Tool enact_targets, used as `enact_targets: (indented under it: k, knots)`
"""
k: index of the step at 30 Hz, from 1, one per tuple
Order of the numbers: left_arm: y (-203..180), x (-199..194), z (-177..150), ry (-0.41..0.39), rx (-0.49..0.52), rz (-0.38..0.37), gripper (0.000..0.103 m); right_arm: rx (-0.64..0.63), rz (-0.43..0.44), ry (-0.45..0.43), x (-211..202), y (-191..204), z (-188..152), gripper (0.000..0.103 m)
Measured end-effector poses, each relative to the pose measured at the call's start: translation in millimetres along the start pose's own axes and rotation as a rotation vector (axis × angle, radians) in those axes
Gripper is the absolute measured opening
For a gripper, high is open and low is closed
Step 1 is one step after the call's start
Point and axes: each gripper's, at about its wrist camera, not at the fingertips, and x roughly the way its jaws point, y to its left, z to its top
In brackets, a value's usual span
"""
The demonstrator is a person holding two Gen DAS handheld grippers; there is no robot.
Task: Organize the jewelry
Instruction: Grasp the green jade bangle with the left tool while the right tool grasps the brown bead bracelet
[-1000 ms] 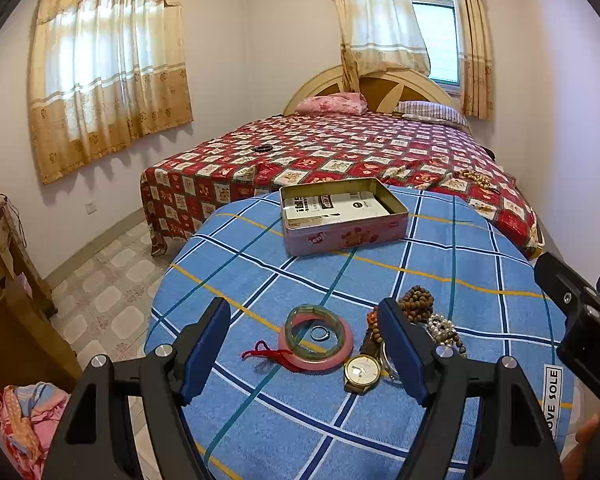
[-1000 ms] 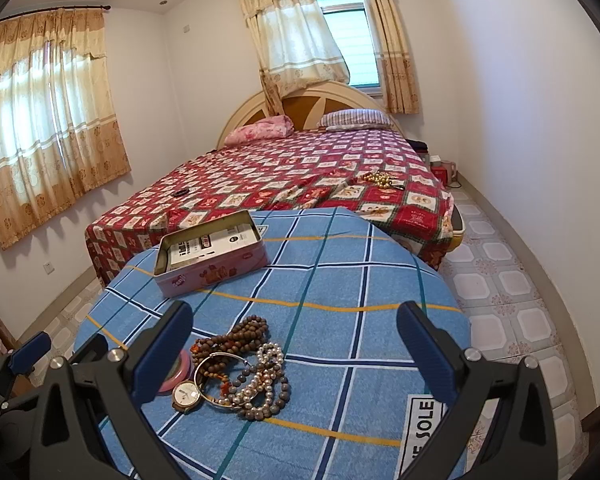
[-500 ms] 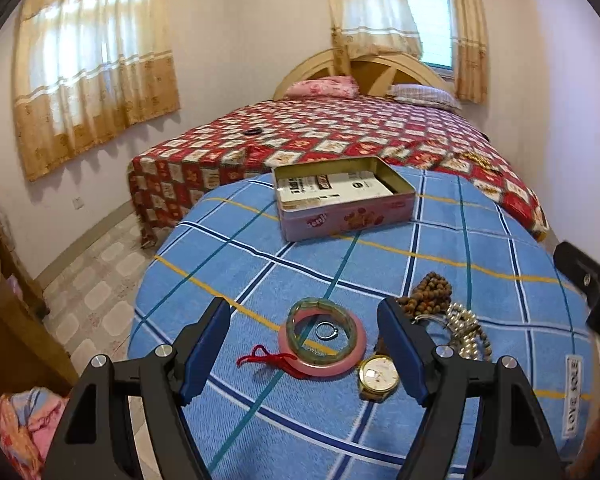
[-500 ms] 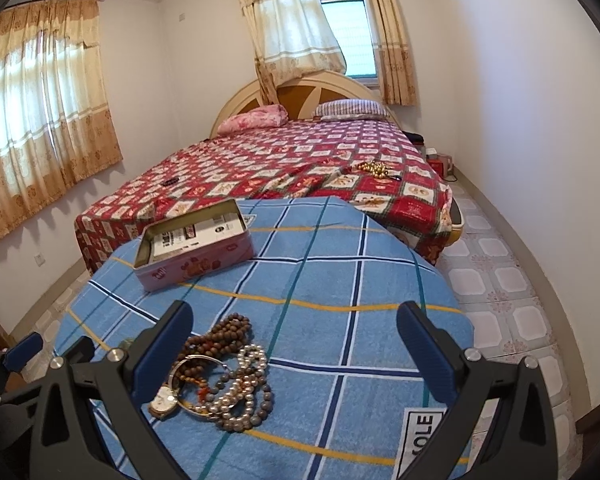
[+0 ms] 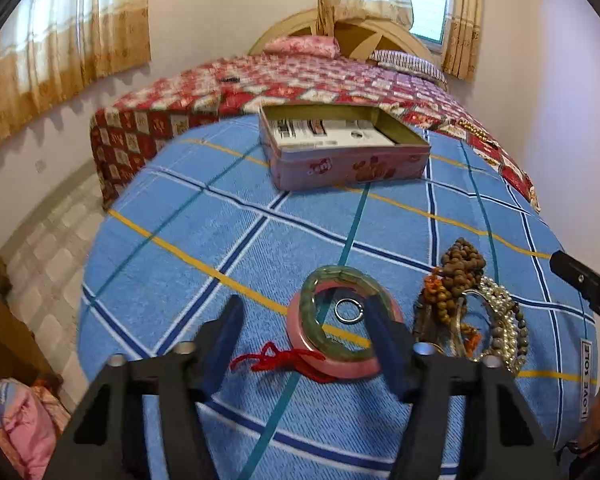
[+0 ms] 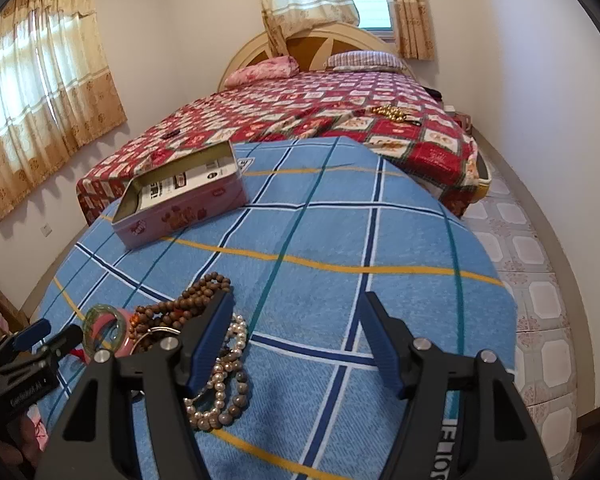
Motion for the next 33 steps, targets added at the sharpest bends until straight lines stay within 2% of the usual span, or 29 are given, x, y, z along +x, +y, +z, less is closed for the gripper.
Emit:
enact_targets:
  k: [2,5,9,16,22,33]
  knots:
    - [0,9,3,0.021,0.003,0.005,0.043,-0.004,0.001,0.009,4,0,-1,0.069]
    - [0,21,5,0.047,0.006,-0.002,0.036,-0.008,0.003,0.021,9,1,0,0.069]
    - [-4,34,7,0.075,0.046,-0.007,0.017,-0.008,0.002,0.038,16,1,2,0.069]
    - [0,30,14,0.045,0.054,-0.058,0.014,-0.002,0.025,0.072,26,-1,4,0.068]
    - [8,5,27,-0.057,0.012,-0.126,0.011,0.018,0.109,0.121,37,-3,12,0.068]
    - [13,-10,42,-0.131,-0.009,-0.136,0.011,0.0,0.226,0.218,61,23,18,0.068]
